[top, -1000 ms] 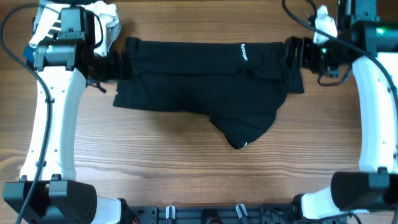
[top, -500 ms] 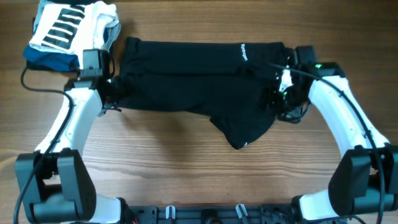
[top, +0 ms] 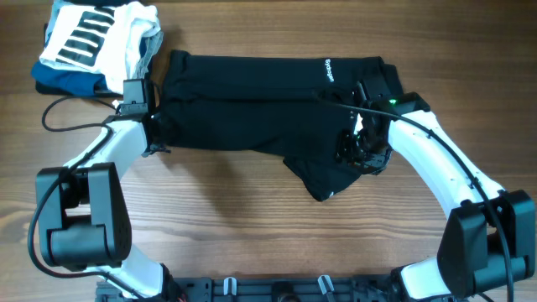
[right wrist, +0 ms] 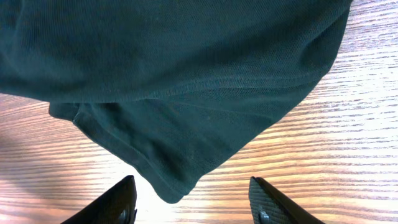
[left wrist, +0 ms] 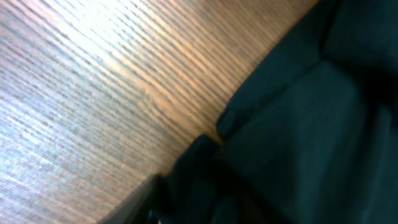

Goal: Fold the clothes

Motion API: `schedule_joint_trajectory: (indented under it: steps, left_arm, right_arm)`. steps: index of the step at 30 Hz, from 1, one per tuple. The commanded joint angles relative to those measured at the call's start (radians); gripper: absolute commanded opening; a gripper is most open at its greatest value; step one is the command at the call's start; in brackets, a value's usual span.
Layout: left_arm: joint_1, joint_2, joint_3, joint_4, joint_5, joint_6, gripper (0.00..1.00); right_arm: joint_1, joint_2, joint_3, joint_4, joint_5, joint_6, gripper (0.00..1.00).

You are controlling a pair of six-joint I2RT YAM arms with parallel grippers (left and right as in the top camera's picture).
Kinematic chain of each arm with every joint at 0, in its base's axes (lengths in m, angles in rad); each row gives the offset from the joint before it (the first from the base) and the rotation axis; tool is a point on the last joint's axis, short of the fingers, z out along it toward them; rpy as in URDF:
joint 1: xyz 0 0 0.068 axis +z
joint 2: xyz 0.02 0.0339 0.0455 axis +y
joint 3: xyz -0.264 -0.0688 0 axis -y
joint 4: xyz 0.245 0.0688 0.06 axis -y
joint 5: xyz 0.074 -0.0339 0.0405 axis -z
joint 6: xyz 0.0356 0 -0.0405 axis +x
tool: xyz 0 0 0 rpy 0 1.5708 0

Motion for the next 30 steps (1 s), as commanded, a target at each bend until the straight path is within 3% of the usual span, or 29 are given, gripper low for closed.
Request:
schedule_joint_trajectory:
  steps: [1, 19, 23, 25, 27, 28, 30]
  left_arm:
    - [0.009, 0.045, -0.021, 0.003, 0.003, -0.004, 0.04]
    - [0.009, 0.045, -0.021, -0.015, 0.024, -0.004, 0.04]
    - [0.009, 0.045, -0.021, -0.034, 0.024, -0.004, 0.04]
    - [0.009, 0.045, -0.021, -0.037, 0.023, -0.004, 0.04]
    - [0.009, 0.045, -0.021, -0.037, 0.023, -0.004, 0.04]
    - [0.009, 0.045, -0.021, -0.037, 0.023, -0.004, 0.04]
    - [0.009, 0.043, -0.020, -0.039, 0.023, 0.009, 0.04]
  right_arm:
    - [0.002, -0.001, -0.008, 0.001, 0.051, 0.016, 0.57]
    - [0.192, 0.002, -0.264, 0.256, -0.025, 0.023, 0.64]
    - [0.192, 0.011, -0.277, 0.261, -0.025, 0.023, 0.51]
    - [0.192, 0.011, -0.277, 0.267, -0.024, 0.031, 0.35]
    - [0.192, 0.011, -0.277, 0.269, -0.010, 0.049, 0.10]
    - [0.192, 0.011, -0.277, 0.269, 0.003, 0.064, 0.04]
    - [0.191, 0.010, -0.276, 0.266, 0.021, 0.085, 0.04]
